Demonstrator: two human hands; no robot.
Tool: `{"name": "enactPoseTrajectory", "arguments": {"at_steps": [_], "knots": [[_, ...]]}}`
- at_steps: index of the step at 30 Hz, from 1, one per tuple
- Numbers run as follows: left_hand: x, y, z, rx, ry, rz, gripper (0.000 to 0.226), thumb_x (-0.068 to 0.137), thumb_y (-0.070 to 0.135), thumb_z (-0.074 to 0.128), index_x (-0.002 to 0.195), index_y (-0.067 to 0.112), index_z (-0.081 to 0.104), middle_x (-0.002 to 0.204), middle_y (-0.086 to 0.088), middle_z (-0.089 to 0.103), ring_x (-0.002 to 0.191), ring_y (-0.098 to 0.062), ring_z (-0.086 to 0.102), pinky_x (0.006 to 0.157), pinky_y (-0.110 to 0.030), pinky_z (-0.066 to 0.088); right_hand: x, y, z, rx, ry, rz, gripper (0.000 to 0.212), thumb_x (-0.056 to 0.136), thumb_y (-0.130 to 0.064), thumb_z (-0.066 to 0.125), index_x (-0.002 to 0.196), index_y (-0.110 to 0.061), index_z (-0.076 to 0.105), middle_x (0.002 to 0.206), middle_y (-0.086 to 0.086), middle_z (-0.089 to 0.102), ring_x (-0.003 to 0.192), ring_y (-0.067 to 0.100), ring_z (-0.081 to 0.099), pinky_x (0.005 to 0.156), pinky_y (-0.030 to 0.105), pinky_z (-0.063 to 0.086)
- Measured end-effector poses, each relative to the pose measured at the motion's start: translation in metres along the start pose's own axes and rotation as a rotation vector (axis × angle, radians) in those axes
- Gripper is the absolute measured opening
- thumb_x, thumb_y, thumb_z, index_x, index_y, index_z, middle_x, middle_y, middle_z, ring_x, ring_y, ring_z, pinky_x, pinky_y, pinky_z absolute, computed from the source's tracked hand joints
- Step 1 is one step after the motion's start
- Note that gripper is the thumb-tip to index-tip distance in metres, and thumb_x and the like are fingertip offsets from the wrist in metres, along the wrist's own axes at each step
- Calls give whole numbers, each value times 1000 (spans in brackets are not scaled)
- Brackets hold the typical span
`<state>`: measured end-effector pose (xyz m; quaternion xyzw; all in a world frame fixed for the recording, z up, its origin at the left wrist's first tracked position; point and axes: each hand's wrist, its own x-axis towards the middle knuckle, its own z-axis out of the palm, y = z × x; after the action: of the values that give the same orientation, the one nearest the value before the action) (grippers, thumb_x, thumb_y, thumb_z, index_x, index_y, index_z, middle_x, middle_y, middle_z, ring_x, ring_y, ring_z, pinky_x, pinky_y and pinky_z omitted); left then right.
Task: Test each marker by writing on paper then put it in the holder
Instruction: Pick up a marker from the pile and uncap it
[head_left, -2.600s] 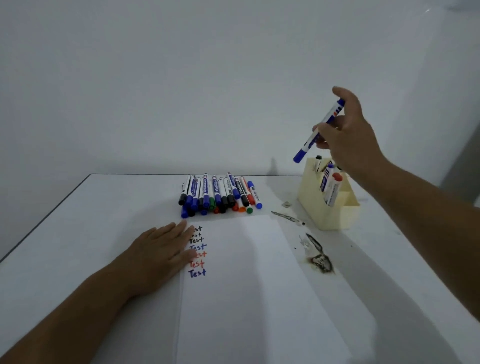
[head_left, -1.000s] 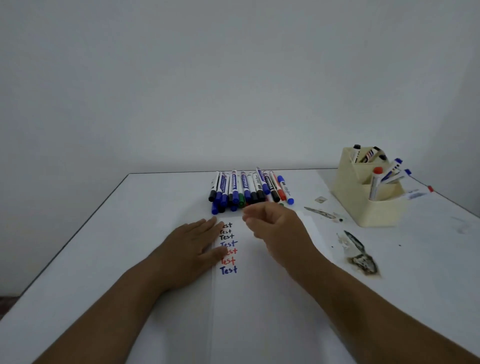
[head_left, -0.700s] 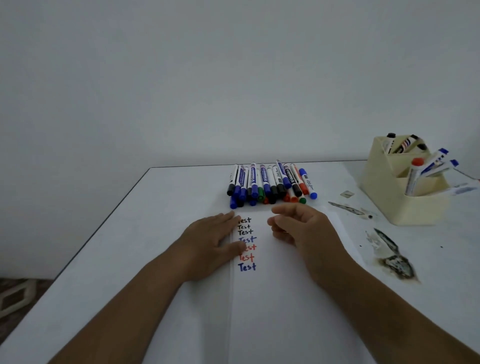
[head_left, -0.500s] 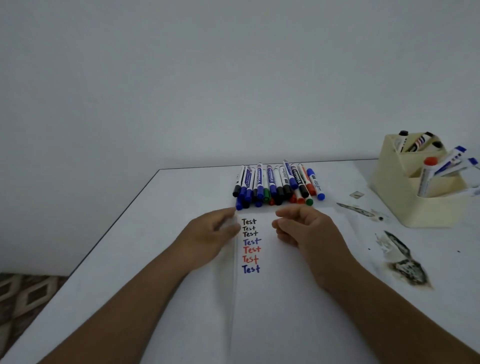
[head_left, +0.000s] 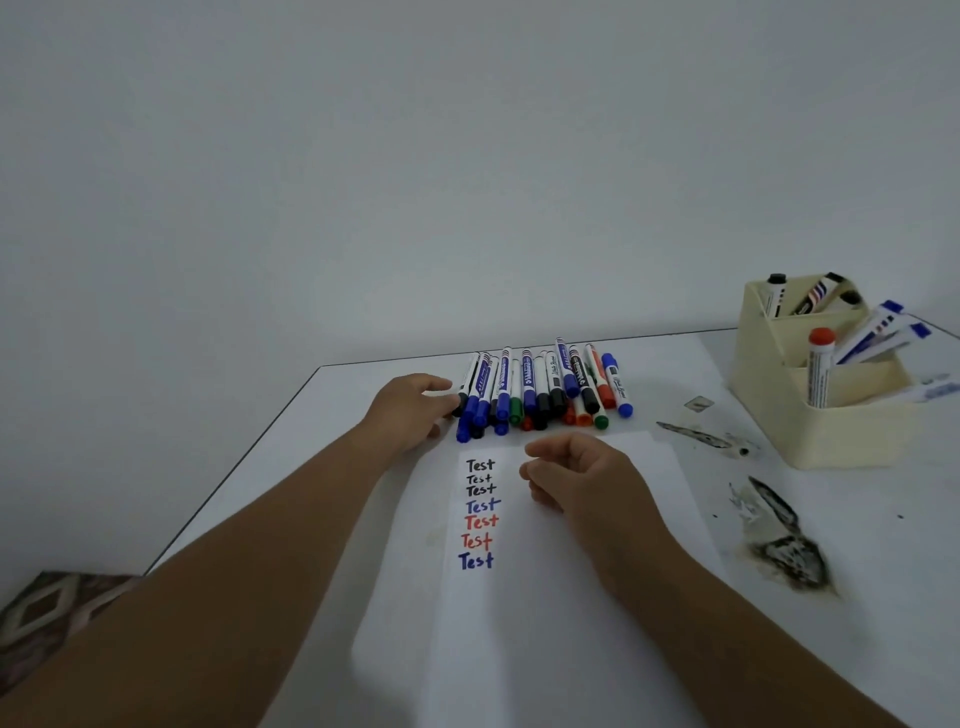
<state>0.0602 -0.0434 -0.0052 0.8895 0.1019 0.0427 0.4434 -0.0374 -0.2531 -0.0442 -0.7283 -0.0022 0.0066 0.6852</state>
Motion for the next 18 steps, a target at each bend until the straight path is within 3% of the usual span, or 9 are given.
{"name": "enactPoseTrajectory", "arguments": {"at_steps": [2, 6, 11, 18], "knots": [[4, 1, 5, -81, 21, -41, 29, 91, 32, 71, 117, 21, 69, 92, 3, 76, 66, -13, 62, 51, -17, 45, 1, 0, 0, -6, -2, -1, 12, 95, -20, 66, 102, -30, 68, 96, -4, 75, 90, 15, 70, 89, 31, 59], [8, -2, 13, -162, 86, -86, 33, 85, 25, 77, 115, 14, 69, 96, -3, 75, 70, -14, 61, 65, -24, 50, 1, 0, -1, -18, -2, -10, 13, 96, -21, 66, 104, -30, 68, 97, -5, 73, 88, 13, 69, 82, 24, 57], [1, -7, 6, -222, 183, -91, 49, 83, 31, 79, 128, 20, 62, 98, 0, 73, 79, -11, 67, 66, -27, 51, 1, 0, -1, -5, -3, -1, 13, 96, -21, 66, 104, -31, 67, 98, -4, 73, 89, 14, 69, 80, 23, 56], [-50, -13, -15, -370, 196, 70, 39, 89, 23, 74, 125, 33, 66, 90, 5, 77, 84, -10, 72, 78, -32, 59, 3, -1, -1, 60, 22, 18, 18, 93, -19, 69, 104, -33, 66, 90, 0, 75, 91, 19, 71, 90, 36, 60]]}}
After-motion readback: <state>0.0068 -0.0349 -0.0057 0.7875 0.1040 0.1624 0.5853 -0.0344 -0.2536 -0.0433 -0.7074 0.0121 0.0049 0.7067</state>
